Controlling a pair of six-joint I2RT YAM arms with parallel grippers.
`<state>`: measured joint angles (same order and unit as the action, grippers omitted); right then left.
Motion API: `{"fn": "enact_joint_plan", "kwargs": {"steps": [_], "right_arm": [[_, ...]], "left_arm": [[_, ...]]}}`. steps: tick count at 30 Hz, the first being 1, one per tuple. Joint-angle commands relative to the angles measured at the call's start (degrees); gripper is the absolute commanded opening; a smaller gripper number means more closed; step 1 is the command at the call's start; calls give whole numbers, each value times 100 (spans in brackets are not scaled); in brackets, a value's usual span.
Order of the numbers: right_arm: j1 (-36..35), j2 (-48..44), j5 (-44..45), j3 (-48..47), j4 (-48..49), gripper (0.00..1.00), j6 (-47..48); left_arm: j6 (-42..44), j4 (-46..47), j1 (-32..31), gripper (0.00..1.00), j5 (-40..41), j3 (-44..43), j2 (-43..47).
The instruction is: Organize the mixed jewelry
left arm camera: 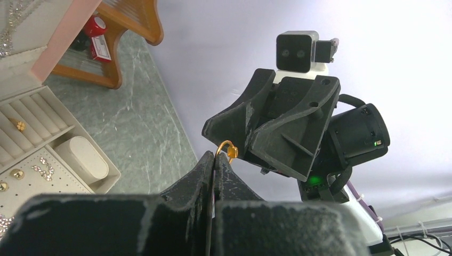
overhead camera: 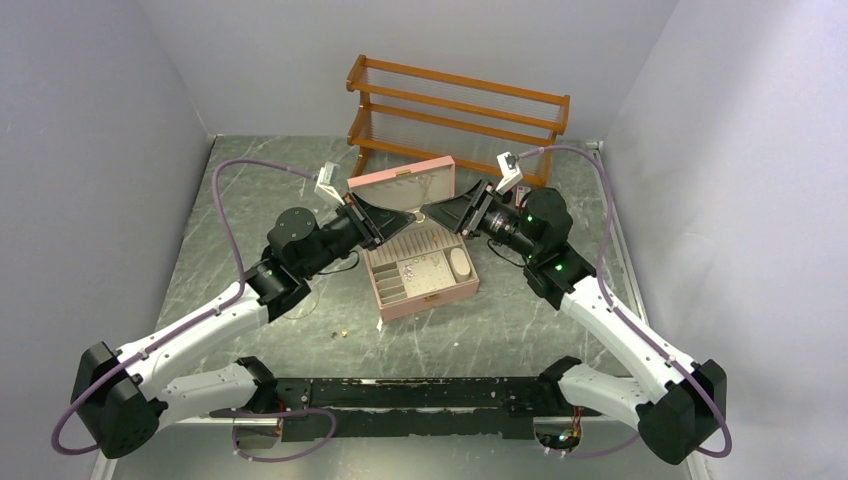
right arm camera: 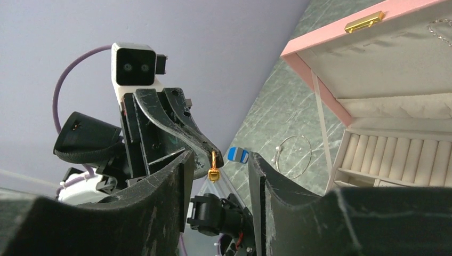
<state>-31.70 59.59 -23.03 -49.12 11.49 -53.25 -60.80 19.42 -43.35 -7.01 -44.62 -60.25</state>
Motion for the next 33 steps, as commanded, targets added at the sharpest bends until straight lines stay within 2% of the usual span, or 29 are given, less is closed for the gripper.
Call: {"fn": "enact_joint_plan", "kwargs": {"steps": [1,8,15,24,30,33], "right_arm": [[33,-89,-175,58,220,45,83],[33,-70,-317,94,423,30,78],[33,-36,-304,45,260,29,151],[26,-26,-208,55,60,40,258],[28,-24,-254,102,100,28,255],[30,-27,-260,105,109,26,259]], "left_arm": [[103,8,-31,5,111,-256,24],[-10,128,-30,5,44,-233,-39],[-7,154,-30,5,30,-273,-67],[-6,170,-32,5,59,-274,-66],[-19,176,-33,5,62,-273,-89],[-29,184,-31,5,63,-274,-104]]}}
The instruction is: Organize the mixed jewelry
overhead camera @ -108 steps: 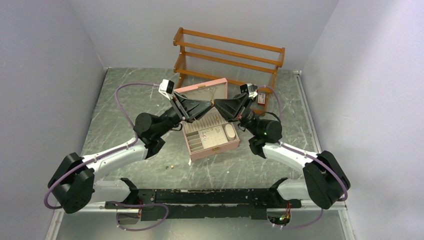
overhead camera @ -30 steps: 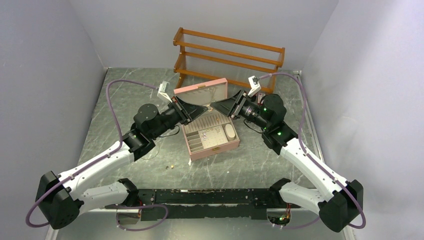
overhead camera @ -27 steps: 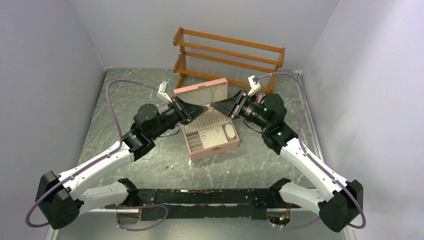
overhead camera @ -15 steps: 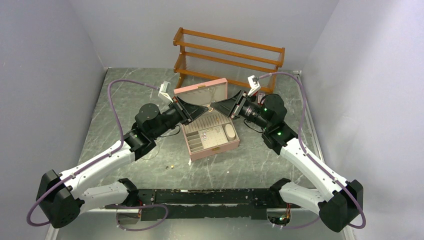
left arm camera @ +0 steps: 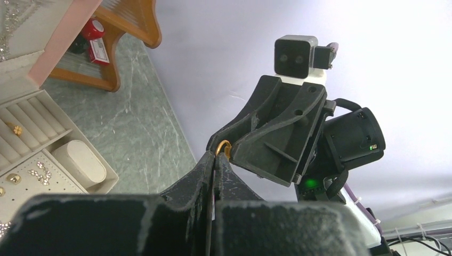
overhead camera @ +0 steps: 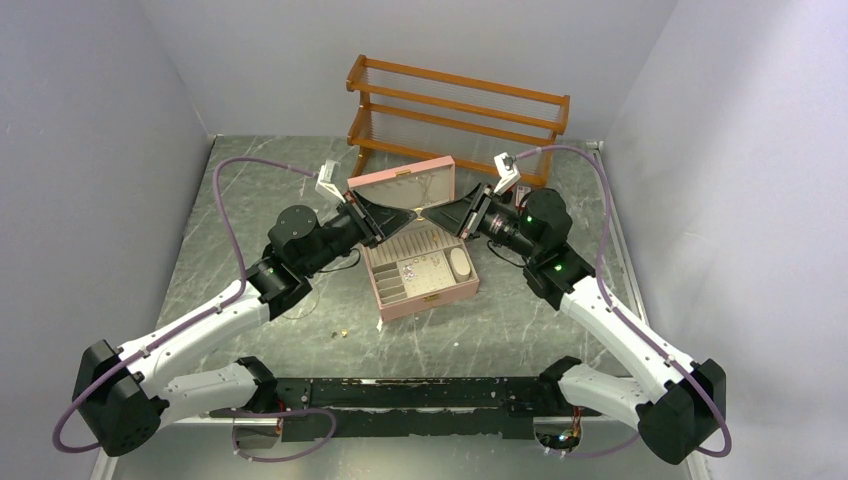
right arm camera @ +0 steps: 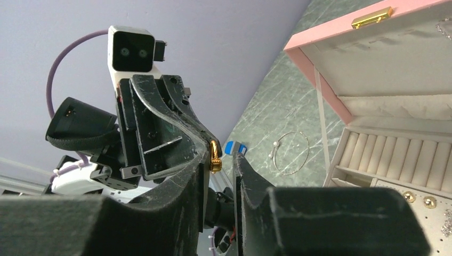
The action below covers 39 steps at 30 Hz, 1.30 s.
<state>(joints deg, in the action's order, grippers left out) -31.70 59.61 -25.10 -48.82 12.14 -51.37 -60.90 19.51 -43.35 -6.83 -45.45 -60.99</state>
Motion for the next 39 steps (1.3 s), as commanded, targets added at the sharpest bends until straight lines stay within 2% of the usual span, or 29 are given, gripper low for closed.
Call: {"fn": "enact_joint_plan", "kwargs": {"steps": [1,6,11,14,16,21,23,28,32,35,39], "right_arm": [[32,-29,-52,74,35,26,74],[31,-35,-12,82,32,22,75],[28,-59,45,105,85,7,53],[33,-65,135,60,-35,3,126],[32,-73,175,35,-172,2,187],[33,10,578,-122,-1022,2,669],[30,109,815,-208,-1493,2,976],[-114,551,1880,-572,-2671,1,1847],[-720,1131,3406,-997,-3363,1,2364],[-1186,1634,4336,-1310,-3626,1,2582],[-1558,2329,5122,-1700,-3768,1,2676]], "left_arm": [[-16,176,-33,5,47,-192,-34],[-9,172,-33,5,41,-185,-38],[5,167,-26,5,26,-166,-51],[18,17,-32,6,95,-157,-13],[57,-257,-29,14,244,-163,56],[316,-1157,-30,50,672,-136,329],[453,-1656,-27,58,998,-116,458],[927,-2691,-31,66,1672,-73,932],[1385,-3367,-29,75,2389,-222,1342],[1791,-3800,-25,81,2889,-403,1571],[2232,-4249,-25,83,3489,-626,1735]]}}
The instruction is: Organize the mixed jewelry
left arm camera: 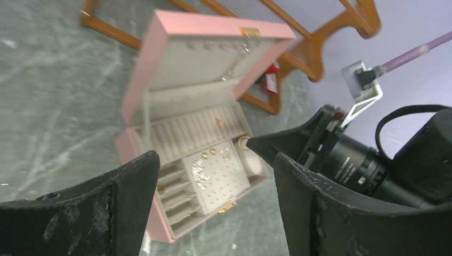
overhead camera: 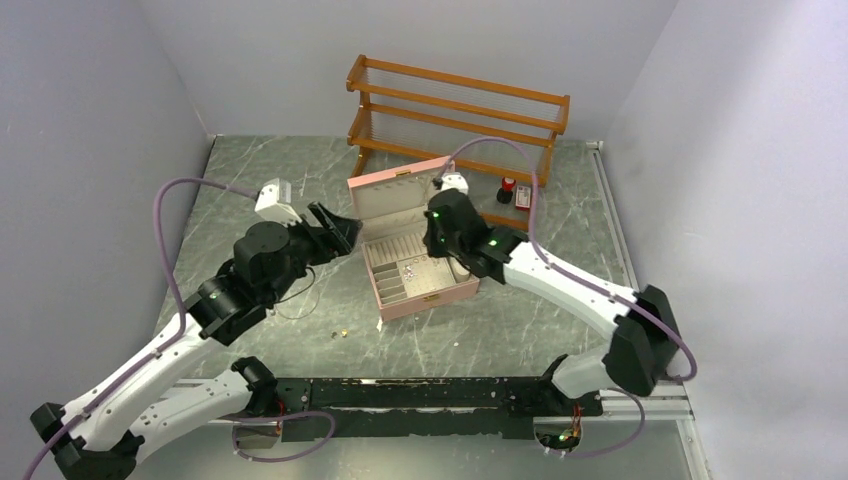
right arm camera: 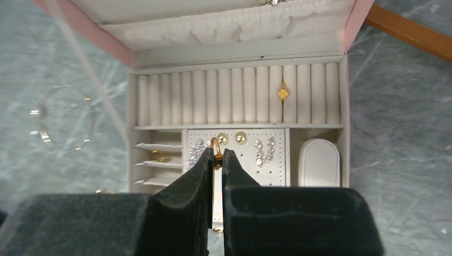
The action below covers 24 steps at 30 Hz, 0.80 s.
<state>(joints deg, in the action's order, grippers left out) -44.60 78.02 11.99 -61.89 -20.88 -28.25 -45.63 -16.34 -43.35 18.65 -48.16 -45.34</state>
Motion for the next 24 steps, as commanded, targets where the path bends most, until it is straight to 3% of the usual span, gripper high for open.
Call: {"fn": "enact_joint_plan", "kwargs": {"steps": [1,9,24], "right_arm": [[-307,651,1628,-515,-588,1,322],[-531,1598,2456,-1071,-748,1,436],[-536,2321,2403,-1207,35,1,908]], "left_arm": [[791,-743,-24,83,1076,-386,194],[1013,-810,-15,84,1850,-48,512],[985,-770,-27,84,2265,201,696]]}}
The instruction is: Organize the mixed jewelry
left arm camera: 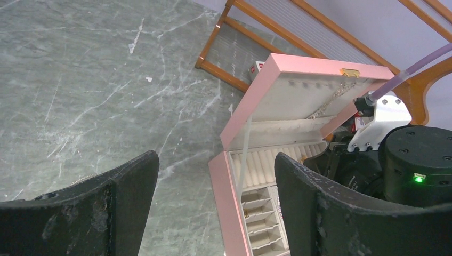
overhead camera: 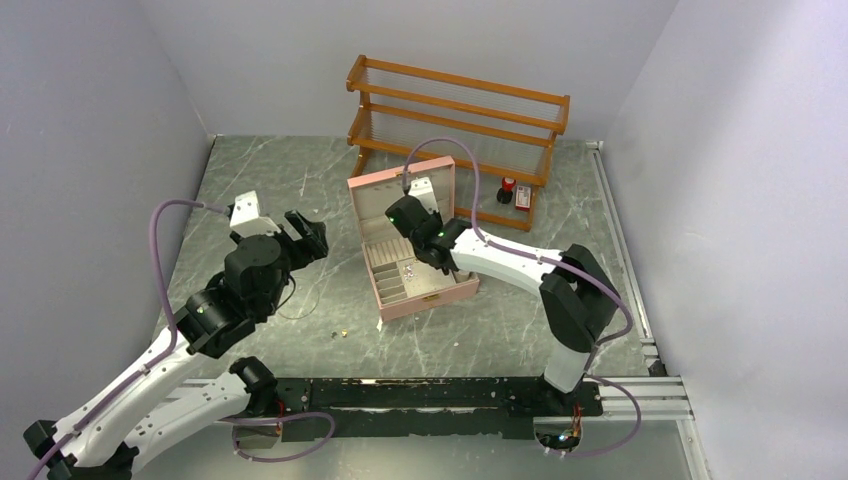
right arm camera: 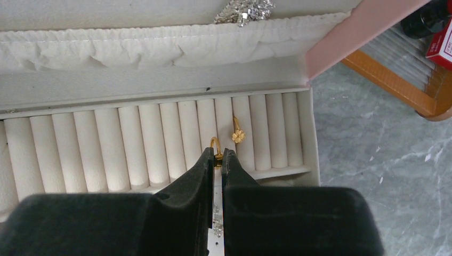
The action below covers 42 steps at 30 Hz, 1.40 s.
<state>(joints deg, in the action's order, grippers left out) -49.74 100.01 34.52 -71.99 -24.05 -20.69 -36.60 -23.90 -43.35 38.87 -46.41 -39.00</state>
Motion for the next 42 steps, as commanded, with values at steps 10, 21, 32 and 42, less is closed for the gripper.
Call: {"fn": "enact_joint_plan", "kwargs": {"steps": [10,21,32,42], "right_arm": [[-27,364,-53,-228,499,1,324],[-27,379,-89,-114,378,1,362],[-19,617,-174,-208,121,1,324],[-6,776,-143,-194,111,4,280]], "left_arm": [[93,-60,-18,83,252,-34,-47],[101,-44,-20,83,255,-17,-55],[75,-94,-16,82,307,-9,-63],[40,-115,-15,82,353,1,-45]]}}
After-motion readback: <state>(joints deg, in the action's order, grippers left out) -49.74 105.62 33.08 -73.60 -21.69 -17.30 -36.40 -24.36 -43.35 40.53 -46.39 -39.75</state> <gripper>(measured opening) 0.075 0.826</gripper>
